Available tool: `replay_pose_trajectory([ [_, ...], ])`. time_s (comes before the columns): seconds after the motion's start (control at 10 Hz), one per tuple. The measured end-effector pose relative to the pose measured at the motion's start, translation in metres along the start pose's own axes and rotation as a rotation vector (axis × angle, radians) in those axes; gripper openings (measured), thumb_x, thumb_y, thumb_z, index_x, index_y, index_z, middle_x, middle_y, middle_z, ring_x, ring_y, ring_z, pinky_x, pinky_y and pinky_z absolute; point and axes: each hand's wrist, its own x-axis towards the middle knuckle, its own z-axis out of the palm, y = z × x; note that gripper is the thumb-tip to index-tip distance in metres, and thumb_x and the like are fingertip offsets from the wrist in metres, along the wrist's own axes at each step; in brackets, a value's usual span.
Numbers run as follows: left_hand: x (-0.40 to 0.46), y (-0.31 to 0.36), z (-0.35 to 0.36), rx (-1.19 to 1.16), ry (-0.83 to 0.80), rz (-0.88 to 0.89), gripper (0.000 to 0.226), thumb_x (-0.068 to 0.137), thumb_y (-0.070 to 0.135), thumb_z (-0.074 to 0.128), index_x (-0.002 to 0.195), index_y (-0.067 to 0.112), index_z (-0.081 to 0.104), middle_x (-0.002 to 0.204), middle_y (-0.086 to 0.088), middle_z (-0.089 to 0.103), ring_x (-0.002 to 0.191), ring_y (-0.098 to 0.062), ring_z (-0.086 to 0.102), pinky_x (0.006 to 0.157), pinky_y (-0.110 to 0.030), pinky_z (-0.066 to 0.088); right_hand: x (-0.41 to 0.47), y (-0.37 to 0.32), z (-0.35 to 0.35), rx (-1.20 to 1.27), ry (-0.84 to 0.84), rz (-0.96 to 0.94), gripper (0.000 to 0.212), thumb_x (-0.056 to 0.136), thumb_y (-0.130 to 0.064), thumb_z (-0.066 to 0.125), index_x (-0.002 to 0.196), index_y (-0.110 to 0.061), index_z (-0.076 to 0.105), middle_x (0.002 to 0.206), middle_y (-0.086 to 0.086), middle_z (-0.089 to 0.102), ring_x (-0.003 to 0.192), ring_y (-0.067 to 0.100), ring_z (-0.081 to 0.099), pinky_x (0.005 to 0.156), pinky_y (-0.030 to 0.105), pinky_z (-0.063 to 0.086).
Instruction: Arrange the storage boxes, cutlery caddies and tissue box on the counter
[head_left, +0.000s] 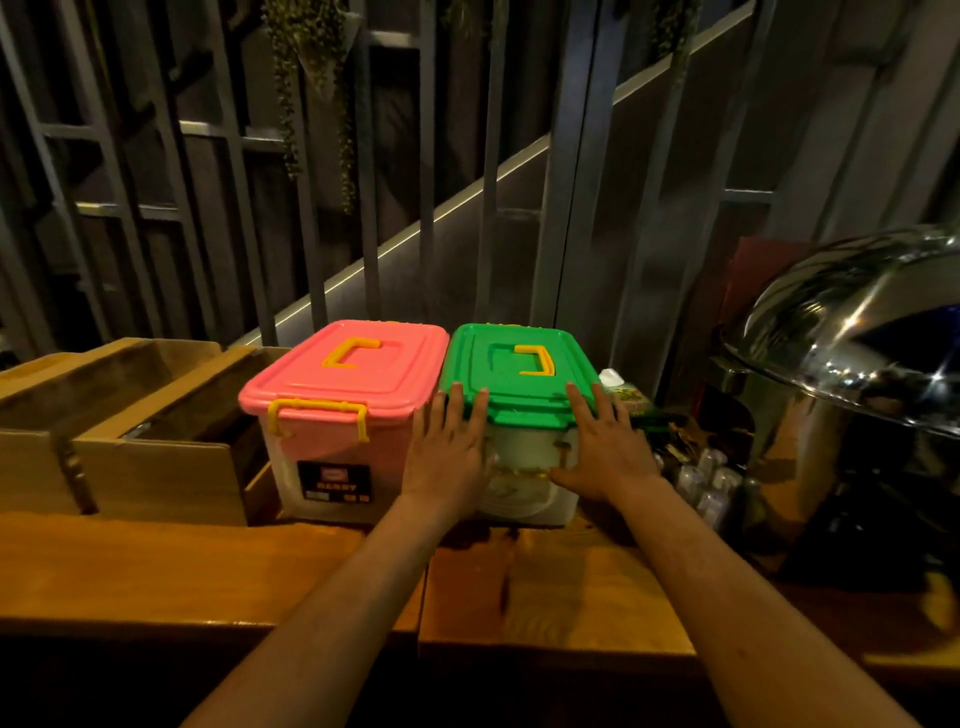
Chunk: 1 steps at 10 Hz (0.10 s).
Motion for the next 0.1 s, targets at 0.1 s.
replay_pose_trajectory([
  [0.1,-0.0164,0.0009,0.0062,-0.101,0.066,0.063,0.073,0.091,0.05,0.044,0.154,0.025,0.016,0.162,-0.017,0.012,0.147,-0.037,0.015,0.117,-0.054,0.016,-0.0211,-0.0015,0.0055,0.072,0.054,0.033,0.112,0.073,-0.057,0.069,0.15,-0.036,-0.01,0.163,0.003,-0.009,0.147,0.036,0.008,0.109,0.058,0.035],
])
